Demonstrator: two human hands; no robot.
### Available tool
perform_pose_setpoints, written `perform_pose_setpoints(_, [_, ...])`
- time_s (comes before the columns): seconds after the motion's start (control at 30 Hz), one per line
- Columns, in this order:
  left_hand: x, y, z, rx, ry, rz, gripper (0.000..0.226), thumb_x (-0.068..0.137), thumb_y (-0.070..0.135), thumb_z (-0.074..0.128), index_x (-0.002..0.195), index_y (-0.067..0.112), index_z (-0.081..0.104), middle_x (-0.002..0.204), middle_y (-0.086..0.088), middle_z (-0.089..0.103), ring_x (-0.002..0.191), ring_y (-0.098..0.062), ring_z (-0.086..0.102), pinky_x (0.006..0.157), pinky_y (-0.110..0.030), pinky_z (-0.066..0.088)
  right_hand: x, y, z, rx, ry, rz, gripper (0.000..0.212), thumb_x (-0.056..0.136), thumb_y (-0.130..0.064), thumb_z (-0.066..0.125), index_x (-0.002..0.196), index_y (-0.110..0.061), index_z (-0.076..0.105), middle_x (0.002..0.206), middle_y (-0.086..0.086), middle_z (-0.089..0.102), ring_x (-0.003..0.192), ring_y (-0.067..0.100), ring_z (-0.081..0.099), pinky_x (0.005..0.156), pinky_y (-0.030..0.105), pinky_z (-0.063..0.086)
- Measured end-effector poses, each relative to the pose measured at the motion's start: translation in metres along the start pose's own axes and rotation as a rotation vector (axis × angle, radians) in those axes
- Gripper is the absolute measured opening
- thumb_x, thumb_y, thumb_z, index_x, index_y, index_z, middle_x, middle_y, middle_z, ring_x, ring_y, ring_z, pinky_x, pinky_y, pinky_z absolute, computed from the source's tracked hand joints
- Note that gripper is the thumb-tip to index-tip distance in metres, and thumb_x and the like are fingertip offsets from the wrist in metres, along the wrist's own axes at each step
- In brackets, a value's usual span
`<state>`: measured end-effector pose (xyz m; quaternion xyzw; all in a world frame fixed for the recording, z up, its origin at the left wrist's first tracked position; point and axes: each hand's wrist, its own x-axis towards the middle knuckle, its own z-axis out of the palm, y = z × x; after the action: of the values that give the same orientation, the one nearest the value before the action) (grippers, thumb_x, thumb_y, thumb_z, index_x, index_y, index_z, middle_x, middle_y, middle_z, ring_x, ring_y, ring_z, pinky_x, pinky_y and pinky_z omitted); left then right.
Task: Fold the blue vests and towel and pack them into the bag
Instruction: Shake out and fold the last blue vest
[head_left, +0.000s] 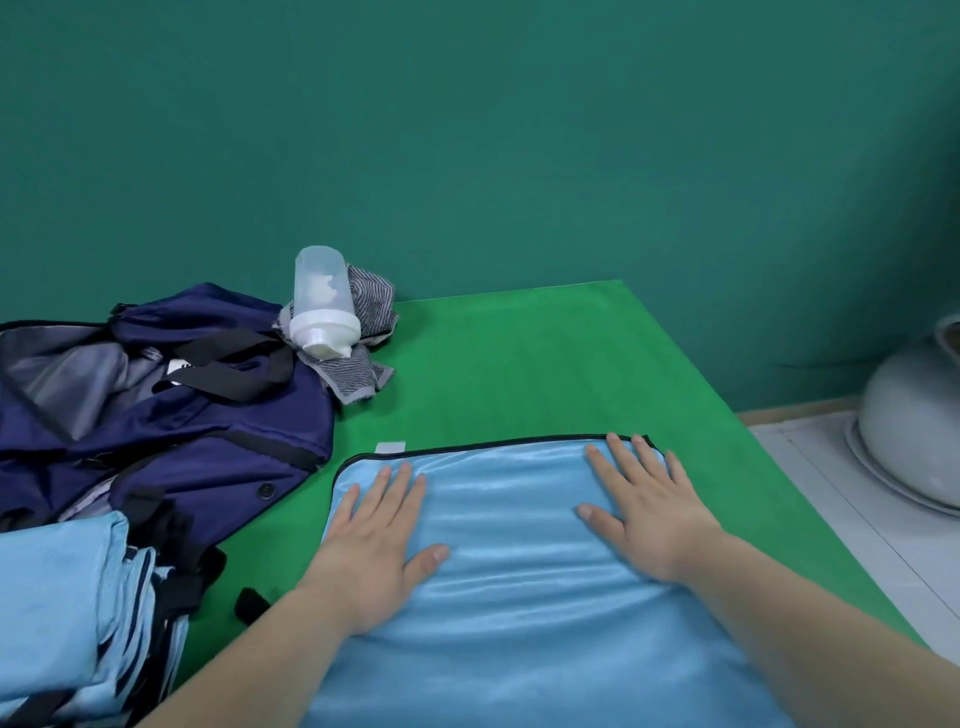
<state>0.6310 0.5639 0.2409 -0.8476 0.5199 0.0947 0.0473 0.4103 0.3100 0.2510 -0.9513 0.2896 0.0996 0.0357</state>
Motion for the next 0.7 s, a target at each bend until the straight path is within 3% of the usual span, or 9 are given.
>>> perform_pose_setpoints(0.13, [0.0, 0.002, -0.002, -0.018, -0.024, 0.002, 0.114, 0.05, 0.085, -0.04, 0.149, 0.028, -0.028, 0.158, 0.001, -0.035, 0.144, -0.018, -0.035, 0.119, -0.041, -0.018, 0.0, -0.001, -0.005, -0.021, 0.007, 0.01, 0.101, 0.068, -0.081, -0.018, 0.157, -0.034, -0.013, 0.167, -0.002, -0.013, 0.153, 0.025, -0.015, 0.121, 0.055, -0.007])
perform_pose_setpoints(0.23, [-0.013, 0.006, -0.017, -0.07, -0.043, 0.0, 0.12, 0.056, 0.086, -0.032, 0.157, 0.027, -0.009, 0.161, 0.001, -0.028, 0.146, -0.016, -0.03, 0.121, -0.041, -0.014, -0.011, -0.009, -0.015, -0.05, 0.058, -0.008, 0.112, 0.061, -0.081, -0.03, 0.158, -0.032, -0.005, 0.167, -0.002, -0.007, 0.154, 0.025, -0.011, 0.119, 0.059, -0.008])
perform_pose_setpoints(0.3, [-0.034, 0.012, -0.025, -0.083, -0.076, 0.0, 0.097, 0.078, 0.082, -0.009, 0.158, 0.029, 0.003, 0.163, 0.001, -0.022, 0.149, -0.016, -0.023, 0.122, -0.038, -0.011, -0.028, -0.024, -0.021, -0.036, 0.055, -0.064, 0.119, 0.057, -0.08, -0.035, 0.159, -0.03, 0.004, 0.168, -0.001, -0.003, 0.154, 0.024, -0.01, 0.12, 0.057, -0.007])
perform_pose_setpoints(0.37, [-0.062, 0.019, -0.031, -0.11, -0.058, 0.007, 0.083, 0.085, 0.07, 0.002, 0.158, 0.031, 0.013, 0.165, 0.003, -0.014, 0.151, -0.014, -0.015, 0.121, -0.034, -0.008, -0.053, -0.047, -0.025, 0.029, 0.032, -0.141, 0.113, 0.064, -0.079, -0.027, 0.159, -0.029, 0.008, 0.168, 0.0, 0.0, 0.154, 0.024, -0.009, 0.122, 0.053, -0.006])
perform_pose_setpoints(0.43, [-0.099, 0.024, -0.028, -0.104, 0.032, 0.021, 0.086, 0.079, 0.066, 0.003, 0.153, 0.031, 0.03, 0.165, 0.006, 0.005, 0.153, -0.013, -0.001, 0.121, -0.032, -0.001, -0.079, -0.078, -0.022, 0.079, 0.01, -0.228, 0.101, 0.076, -0.081, -0.015, 0.159, -0.029, 0.009, 0.168, 0.001, 0.001, 0.154, 0.024, -0.008, 0.123, 0.051, -0.006])
perform_pose_setpoints(0.47, [-0.119, 0.026, -0.023, -0.033, 0.097, 0.033, 0.079, 0.082, 0.063, 0.012, 0.146, 0.031, 0.045, 0.162, 0.005, 0.022, 0.151, -0.013, 0.013, 0.121, -0.033, 0.009, -0.092, -0.095, -0.019, 0.088, 0.002, -0.266, 0.095, 0.08, -0.078, -0.009, 0.159, -0.029, 0.01, 0.168, 0.001, 0.001, 0.154, 0.024, -0.008, 0.123, 0.051, -0.006])
perform_pose_setpoints(0.53, [-0.151, 0.03, -0.002, 0.064, 0.058, -0.007, 0.06, 0.087, 0.056, 0.031, 0.122, 0.026, 0.069, 0.144, -0.002, 0.055, 0.137, -0.016, 0.045, 0.115, -0.041, 0.027, -0.116, -0.129, -0.006, 0.101, -0.024, -0.309, 0.087, 0.083, -0.069, 0.003, 0.159, -0.027, 0.013, 0.168, 0.003, 0.003, 0.154, 0.026, -0.007, 0.122, 0.052, -0.005])
perform_pose_setpoints(0.6, [-0.172, 0.031, 0.017, 0.06, 0.012, -0.053, 0.062, 0.094, 0.058, 0.032, 0.119, 0.018, 0.072, 0.138, -0.008, 0.06, 0.129, -0.024, 0.056, 0.108, -0.052, 0.023, -0.137, -0.158, 0.013, 0.078, -0.015, -0.312, 0.075, 0.091, -0.063, 0.02, 0.155, -0.026, 0.028, 0.165, 0.007, 0.02, 0.153, 0.031, 0.009, 0.12, 0.057, 0.005])
perform_pose_setpoints(0.7, [-0.187, 0.032, 0.038, 0.123, 0.003, -0.096, 0.08, 0.097, 0.066, 0.016, 0.125, 0.013, 0.069, 0.142, -0.014, 0.055, 0.132, -0.031, 0.051, 0.108, -0.058, 0.02, -0.155, -0.186, 0.04, 0.015, 0.028, -0.222, 0.061, 0.086, -0.06, 0.04, 0.131, -0.024, 0.062, 0.139, 0.01, 0.059, 0.133, 0.037, 0.052, 0.11, 0.062, 0.029])
